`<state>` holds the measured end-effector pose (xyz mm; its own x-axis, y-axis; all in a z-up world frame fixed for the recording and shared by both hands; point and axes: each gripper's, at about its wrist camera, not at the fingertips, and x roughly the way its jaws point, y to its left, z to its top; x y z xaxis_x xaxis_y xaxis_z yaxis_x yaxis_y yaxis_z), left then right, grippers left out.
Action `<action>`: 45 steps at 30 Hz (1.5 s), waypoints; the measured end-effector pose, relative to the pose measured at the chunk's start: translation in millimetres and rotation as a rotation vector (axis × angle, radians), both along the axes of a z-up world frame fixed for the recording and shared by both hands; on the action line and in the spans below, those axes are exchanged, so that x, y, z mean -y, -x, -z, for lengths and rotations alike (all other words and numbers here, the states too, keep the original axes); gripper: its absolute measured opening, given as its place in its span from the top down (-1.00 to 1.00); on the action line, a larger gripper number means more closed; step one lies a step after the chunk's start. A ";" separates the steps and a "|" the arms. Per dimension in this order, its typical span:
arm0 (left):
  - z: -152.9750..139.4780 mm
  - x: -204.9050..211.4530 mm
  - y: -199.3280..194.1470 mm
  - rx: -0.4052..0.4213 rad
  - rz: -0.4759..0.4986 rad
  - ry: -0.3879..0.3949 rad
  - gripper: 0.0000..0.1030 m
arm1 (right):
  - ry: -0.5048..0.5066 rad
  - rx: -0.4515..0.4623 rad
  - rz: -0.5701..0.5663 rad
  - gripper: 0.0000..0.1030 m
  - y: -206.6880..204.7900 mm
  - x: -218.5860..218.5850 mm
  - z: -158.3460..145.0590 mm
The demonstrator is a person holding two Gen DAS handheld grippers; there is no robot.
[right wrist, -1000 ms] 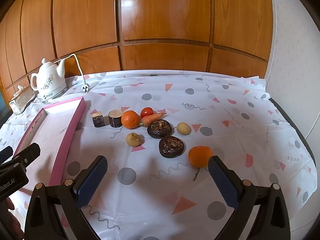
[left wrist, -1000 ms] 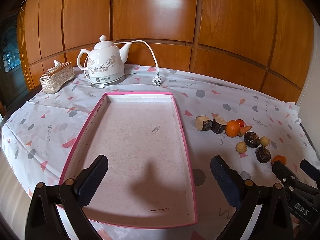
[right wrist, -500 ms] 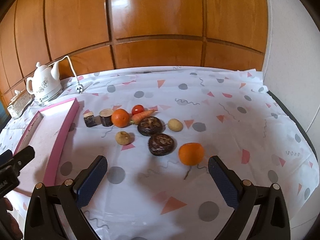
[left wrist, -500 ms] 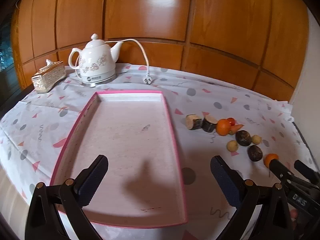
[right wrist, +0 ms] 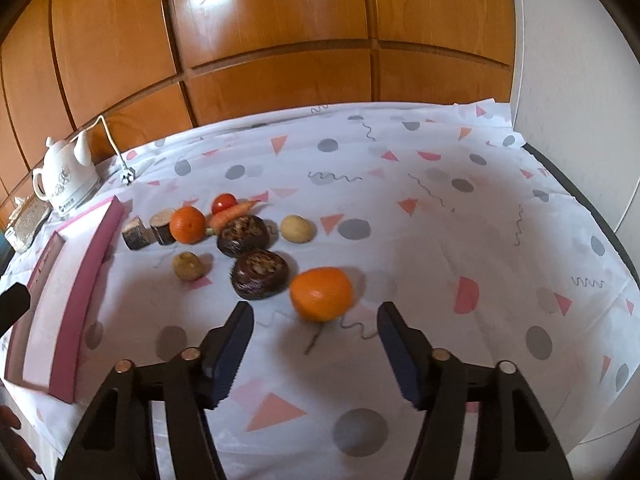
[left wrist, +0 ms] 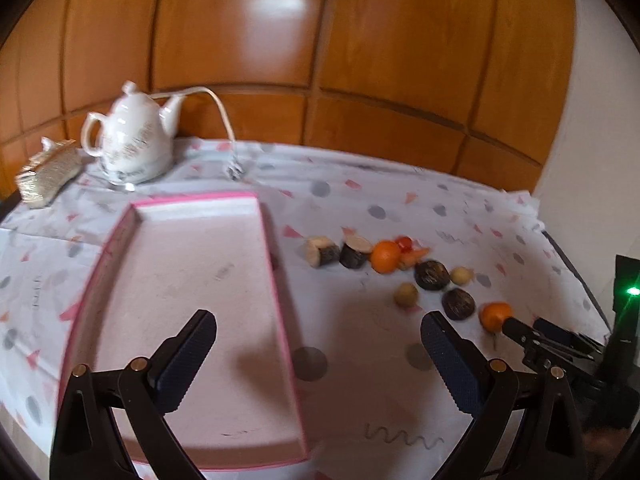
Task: Organize fruits
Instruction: 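Move the right gripper to the orange while the left gripper approaches the small yellow fruit, then close the right gripper on the orange while the left gripper grasps the small yellow fruit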
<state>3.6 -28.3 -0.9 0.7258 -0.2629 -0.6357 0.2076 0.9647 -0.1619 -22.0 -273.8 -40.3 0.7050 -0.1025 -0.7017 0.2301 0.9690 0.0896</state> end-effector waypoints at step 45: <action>72.3 116.1 -93.3 -0.153 0.229 -0.127 0.54 | -0.002 -0.038 -0.125 0.26 -36.6 9.7 17.0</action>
<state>96.9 -144.4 -73.2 0.5496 -0.3204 -0.7715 0.4048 0.9100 -0.0896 14.6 -283.5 -57.3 0.6853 -0.0138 -0.7282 0.1104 0.9902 0.0851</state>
